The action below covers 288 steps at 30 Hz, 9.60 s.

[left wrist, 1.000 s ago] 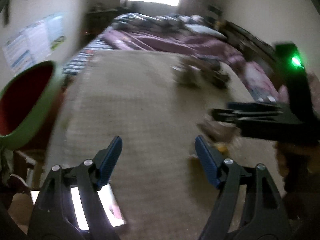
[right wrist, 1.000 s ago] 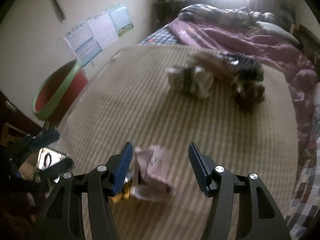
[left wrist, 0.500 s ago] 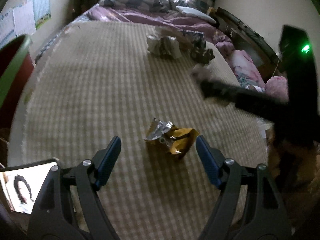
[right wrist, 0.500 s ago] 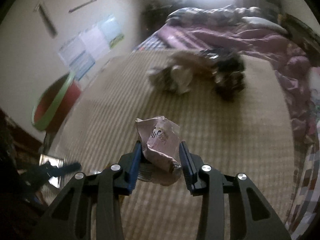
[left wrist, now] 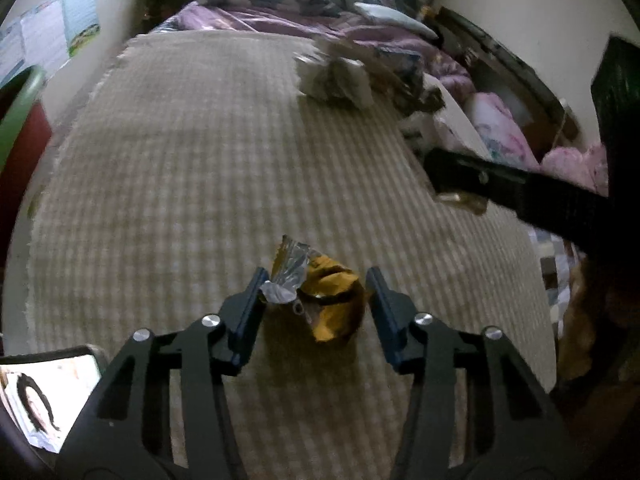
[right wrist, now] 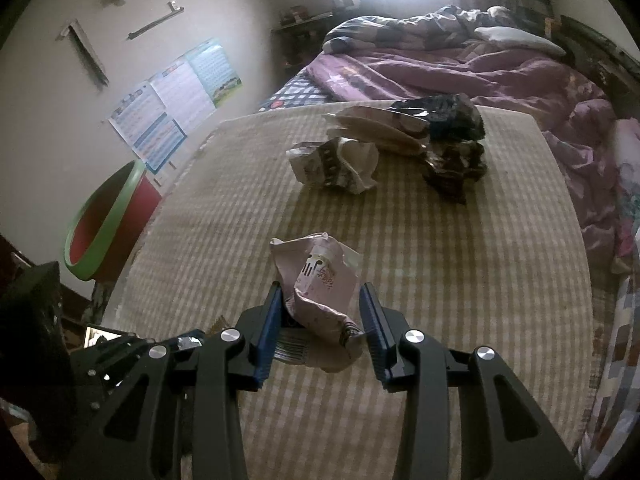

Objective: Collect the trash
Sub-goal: 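Grasp the gold foil wrapper with the left gripper while the right grasps the pink wrapper, then carry the gold foil wrapper and pink wrapper over the green basin, then open both grippers to drop the wrappers into the basin, then move both grippers back toward the mat, then grasp the white printed paper bag with the left gripper while the right grasps the dark foil wrapper, then carry the paper bag and foil wrapper over the green basin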

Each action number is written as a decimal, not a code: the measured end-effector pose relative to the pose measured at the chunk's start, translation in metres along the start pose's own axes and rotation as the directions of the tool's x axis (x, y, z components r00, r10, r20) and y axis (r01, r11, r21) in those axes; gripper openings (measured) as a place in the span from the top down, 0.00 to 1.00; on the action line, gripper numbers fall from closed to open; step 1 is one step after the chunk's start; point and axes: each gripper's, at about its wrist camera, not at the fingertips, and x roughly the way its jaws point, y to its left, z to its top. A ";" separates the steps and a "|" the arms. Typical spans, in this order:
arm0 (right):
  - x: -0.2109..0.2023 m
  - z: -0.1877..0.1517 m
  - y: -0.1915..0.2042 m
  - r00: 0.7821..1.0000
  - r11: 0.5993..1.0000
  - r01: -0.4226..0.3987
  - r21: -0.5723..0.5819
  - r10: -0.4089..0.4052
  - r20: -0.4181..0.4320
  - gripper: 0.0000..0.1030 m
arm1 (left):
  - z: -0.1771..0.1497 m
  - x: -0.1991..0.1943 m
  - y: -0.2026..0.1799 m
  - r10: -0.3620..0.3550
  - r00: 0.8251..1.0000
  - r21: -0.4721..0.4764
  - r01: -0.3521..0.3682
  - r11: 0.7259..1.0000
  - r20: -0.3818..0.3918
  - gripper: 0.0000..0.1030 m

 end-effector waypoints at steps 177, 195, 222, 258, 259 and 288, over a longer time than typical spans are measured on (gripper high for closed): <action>0.050 0.084 -0.089 0.981 0.976 0.158 0.148 -0.172 0.087 0.37 | 0.065 -0.096 0.098 0.364 0.877 -0.250 -0.293 0.923 0.315 0.23; 0.053 0.086 -0.124 0.991 0.978 0.091 0.188 -0.108 0.082 0.49 | 0.158 0.071 -0.019 0.061 0.992 -0.006 -0.060 0.998 0.107 0.16; 0.044 0.079 -0.112 0.990 0.978 0.082 0.193 -0.102 0.095 0.32 | 0.110 0.028 -0.001 0.066 0.990 -0.062 -0.058 0.996 0.125 0.41; 0.037 0.051 0.068 0.989 0.987 -0.145 -0.067 0.147 0.032 0.39 | 0.046 -0.099 0.102 0.331 0.900 -0.299 -0.246 0.922 0.282 0.41; 0.038 0.050 0.073 0.988 0.986 -0.153 -0.073 0.155 0.028 0.39 | 0.046 -0.101 0.105 0.340 0.897 -0.304 -0.252 0.919 0.283 0.41; 0.072 0.069 0.176 0.965 0.943 -0.255 -0.214 0.262 0.004 0.39 | 0.045 -0.133 0.189 0.462 0.839 -0.415 -0.325 0.850 0.289 0.41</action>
